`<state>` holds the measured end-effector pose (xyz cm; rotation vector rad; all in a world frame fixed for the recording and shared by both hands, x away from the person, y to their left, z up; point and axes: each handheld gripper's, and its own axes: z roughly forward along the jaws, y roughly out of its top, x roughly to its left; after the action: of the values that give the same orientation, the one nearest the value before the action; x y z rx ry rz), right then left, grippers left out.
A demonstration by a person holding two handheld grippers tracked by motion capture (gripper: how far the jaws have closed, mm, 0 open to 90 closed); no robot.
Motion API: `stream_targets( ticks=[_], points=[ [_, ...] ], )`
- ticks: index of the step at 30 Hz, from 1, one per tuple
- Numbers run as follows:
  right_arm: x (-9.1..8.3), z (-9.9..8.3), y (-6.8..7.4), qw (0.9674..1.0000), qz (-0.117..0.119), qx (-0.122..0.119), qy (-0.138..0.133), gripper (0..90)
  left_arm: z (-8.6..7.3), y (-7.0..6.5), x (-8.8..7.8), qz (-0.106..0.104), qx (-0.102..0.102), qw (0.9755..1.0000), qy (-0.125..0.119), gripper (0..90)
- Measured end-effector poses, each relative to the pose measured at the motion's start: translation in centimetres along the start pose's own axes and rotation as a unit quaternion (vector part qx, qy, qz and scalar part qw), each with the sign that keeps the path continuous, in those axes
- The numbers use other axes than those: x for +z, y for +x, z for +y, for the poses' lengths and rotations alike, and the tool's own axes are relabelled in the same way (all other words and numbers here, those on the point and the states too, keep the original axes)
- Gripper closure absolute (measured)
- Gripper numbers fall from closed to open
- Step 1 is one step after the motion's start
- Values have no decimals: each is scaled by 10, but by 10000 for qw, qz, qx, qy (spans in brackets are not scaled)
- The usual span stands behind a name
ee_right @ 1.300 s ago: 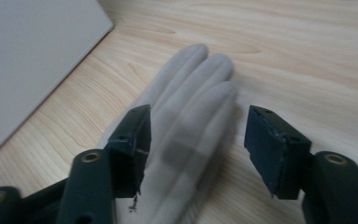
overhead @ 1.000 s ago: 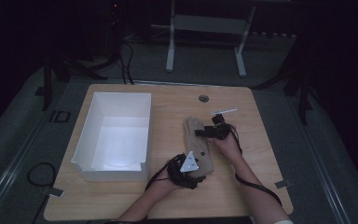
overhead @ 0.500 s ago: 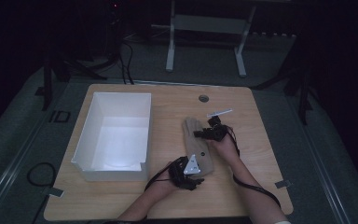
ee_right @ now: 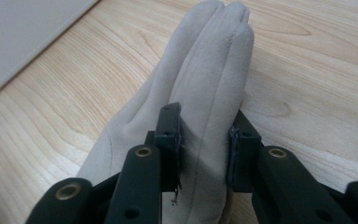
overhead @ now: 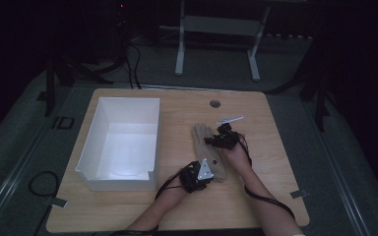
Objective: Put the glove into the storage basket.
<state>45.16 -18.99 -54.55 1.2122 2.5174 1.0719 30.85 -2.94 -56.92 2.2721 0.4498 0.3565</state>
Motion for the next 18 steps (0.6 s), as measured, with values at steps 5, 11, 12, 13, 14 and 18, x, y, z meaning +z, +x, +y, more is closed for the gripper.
stream_targets(
  ticks=[5, 11, 12, 13, 14, 18],
  points=[
    [-7, 4, 1, 9999, 38, 24, -122, 726, 8, 2, -5, -103, -98, 9999, 60, 810],
    [-21, 12, 1, 9994, 144, 110, -292, 729, 20, 4, -14, -153, -110, 9998, 24, 811],
    [-24, 13, 1, 9993, 181, 148, -306, 730, 22, 5, -17, -159, -108, 9998, 9, 810],
    [-28, 15, 0, 9989, 208, 157, -379, 730, 24, 5, -20, -153, -88, 9998, 14, 811],
    [-33, 17, 0, 9989, 183, 145, -407, 730, 26, 6, -22, -168, -97, 9998, 9, 811],
    [-48, 25, 2, 9983, 226, 107, -530, 730, 34, 8, -34, -164, -115, 9998, -62, 811]
  ],
)
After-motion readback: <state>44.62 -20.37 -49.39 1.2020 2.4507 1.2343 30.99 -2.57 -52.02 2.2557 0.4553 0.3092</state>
